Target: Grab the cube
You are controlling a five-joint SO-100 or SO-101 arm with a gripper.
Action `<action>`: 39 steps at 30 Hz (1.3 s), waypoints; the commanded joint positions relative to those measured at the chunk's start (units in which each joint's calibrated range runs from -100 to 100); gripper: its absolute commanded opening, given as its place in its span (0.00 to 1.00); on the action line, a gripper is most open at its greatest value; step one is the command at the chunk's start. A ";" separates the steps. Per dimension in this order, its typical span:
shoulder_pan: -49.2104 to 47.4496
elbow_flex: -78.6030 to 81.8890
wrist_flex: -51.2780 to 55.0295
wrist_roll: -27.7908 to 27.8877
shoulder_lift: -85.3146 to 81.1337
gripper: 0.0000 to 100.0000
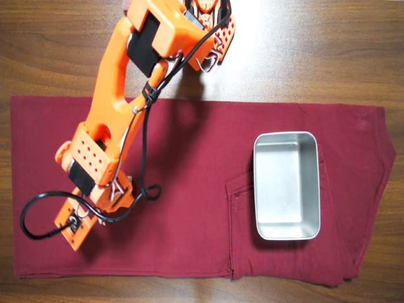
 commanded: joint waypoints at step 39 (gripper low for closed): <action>-71.44 15.17 2.22 -7.62 -37.09 0.00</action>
